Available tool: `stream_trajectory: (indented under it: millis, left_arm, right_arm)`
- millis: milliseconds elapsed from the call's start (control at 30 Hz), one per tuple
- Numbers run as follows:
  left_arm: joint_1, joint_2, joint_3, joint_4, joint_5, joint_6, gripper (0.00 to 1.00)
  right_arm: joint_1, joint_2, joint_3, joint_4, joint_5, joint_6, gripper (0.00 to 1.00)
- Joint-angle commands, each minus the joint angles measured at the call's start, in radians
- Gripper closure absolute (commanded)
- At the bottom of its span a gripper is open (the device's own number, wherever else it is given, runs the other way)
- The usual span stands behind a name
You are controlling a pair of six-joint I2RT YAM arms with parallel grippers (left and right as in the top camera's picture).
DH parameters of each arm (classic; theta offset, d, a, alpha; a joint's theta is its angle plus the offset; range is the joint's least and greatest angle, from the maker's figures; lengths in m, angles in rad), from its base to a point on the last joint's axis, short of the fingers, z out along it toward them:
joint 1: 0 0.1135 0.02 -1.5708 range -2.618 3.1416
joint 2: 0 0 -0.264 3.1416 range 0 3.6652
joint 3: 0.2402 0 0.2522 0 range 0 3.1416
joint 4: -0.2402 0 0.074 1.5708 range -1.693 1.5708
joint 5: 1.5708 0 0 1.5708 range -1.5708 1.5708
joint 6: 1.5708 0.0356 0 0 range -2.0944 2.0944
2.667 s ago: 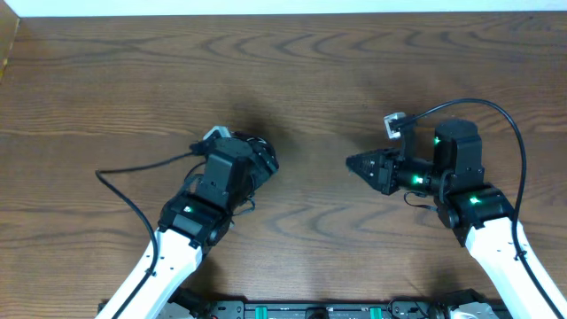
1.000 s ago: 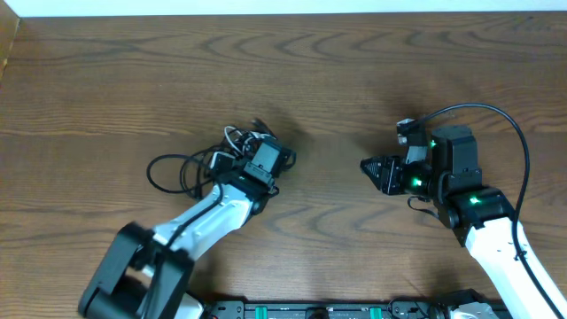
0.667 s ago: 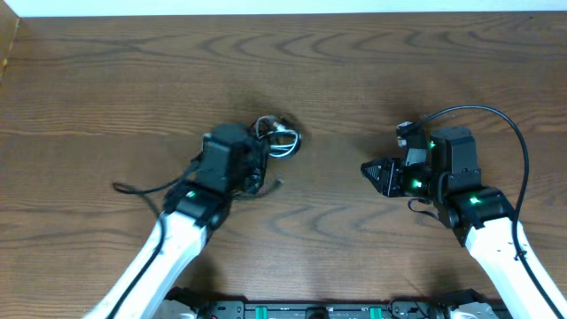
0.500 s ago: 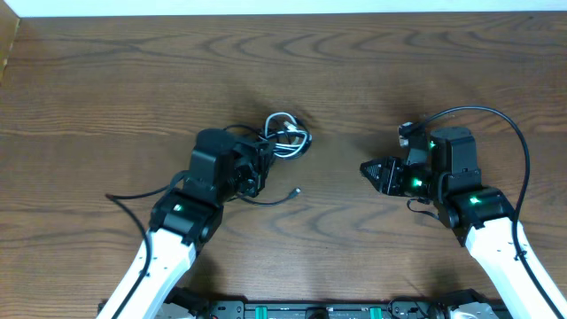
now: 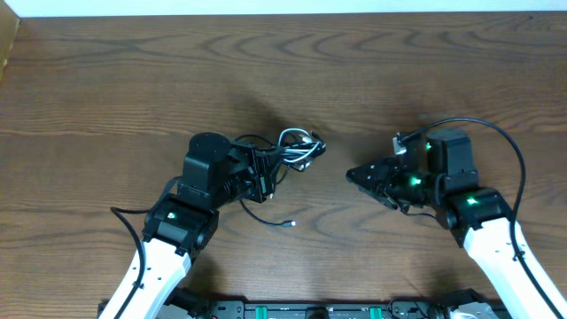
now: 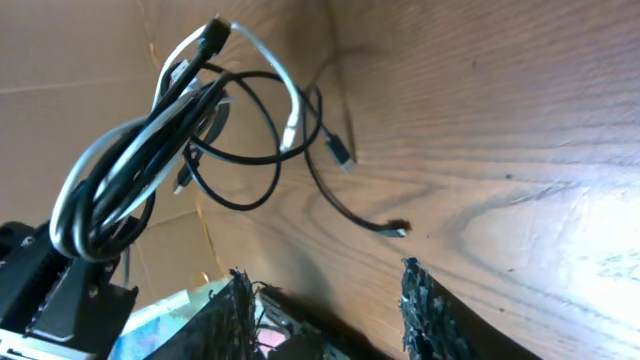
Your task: Untangle cables
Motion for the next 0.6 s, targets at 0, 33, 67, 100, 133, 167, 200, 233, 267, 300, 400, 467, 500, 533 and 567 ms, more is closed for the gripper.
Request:
stream_trajectory:
  millis: [0, 33, 67, 100, 133, 167, 200, 233, 267, 300, 400, 467, 500, 533, 567]
  left_arm:
    - [0.004, -0.004, 0.005, 0.005, 0.097, -0.12, 0.92]
    - [0.004, -0.004, 0.005, 0.004, 0.111, -0.142, 0.92]
    - [0.004, -0.004, 0.005, 0.004, 0.117, -0.153, 0.92]
    - [0.004, -0.004, 0.005, 0.004, 0.116, -0.152, 0.92]
    - [0.004, -0.003, 0.005, -0.001, 0.116, -0.151, 0.92]
    - [0.004, -0.003, 0.005, -0.012, 0.116, -0.15, 0.92]
    - [0.004, -0.003, 0.005, -0.027, 0.115, -0.15, 0.92]
    - [0.004, -0.002, 0.005, -0.047, 0.111, -0.15, 0.92]
    - [0.004, -0.001, 0.005, -0.074, 0.105, -0.148, 0.92]
    - [0.004, 0.001, 0.005, -0.087, 0.103, -0.139, 0.92]
    - [0.004, 0.01, 0.005, -0.105, 0.102, -0.047, 0.92]
    - [0.004, 0.01, 0.005, -0.105, 0.103, -0.01, 0.92]
    - [0.004, 0.01, 0.005, -0.105, 0.105, -0.004, 0.92]
    - [0.004, 0.01, 0.005, -0.105, 0.106, -0.003, 0.92]
    - [0.004, 0.01, 0.005, -0.105, 0.105, -0.002, 0.92]
  right_arm:
    - [0.055, -0.01, 0.013, 0.018, -0.001, 0.053, 0.56]
    - [0.075, -0.01, 0.013, 0.032, -0.01, 0.077, 0.55]
    - [0.092, -0.01, 0.013, 0.052, -0.017, 0.097, 0.55]
    - [0.108, -0.01, 0.013, 0.079, -0.023, 0.111, 0.54]
    - [0.123, -0.01, 0.013, 0.113, -0.029, 0.113, 0.54]
    - [0.138, -0.01, 0.013, 0.156, -0.036, 0.113, 0.53]
    - [0.149, -0.01, 0.013, 0.185, -0.036, 0.113, 0.5]
    - [0.16, -0.01, 0.013, 0.208, -0.035, 0.114, 0.48]
    - [0.172, -0.01, 0.013, 0.236, -0.034, 0.121, 0.47]
    - [0.177, -0.01, 0.013, 0.248, -0.031, 0.124, 0.47]
    - [0.203, -0.01, 0.013, 0.286, 0.022, 0.124, 0.46]
    - [0.221, -0.009, 0.013, 0.285, 0.067, 0.124, 0.46]
    - [0.23, -0.008, 0.013, 0.286, 0.075, 0.126, 0.46]
    - [0.237, -0.006, 0.013, 0.29, 0.075, 0.134, 0.47]
    - [0.245, -0.003, 0.013, 0.295, 0.074, 0.148, 0.47]
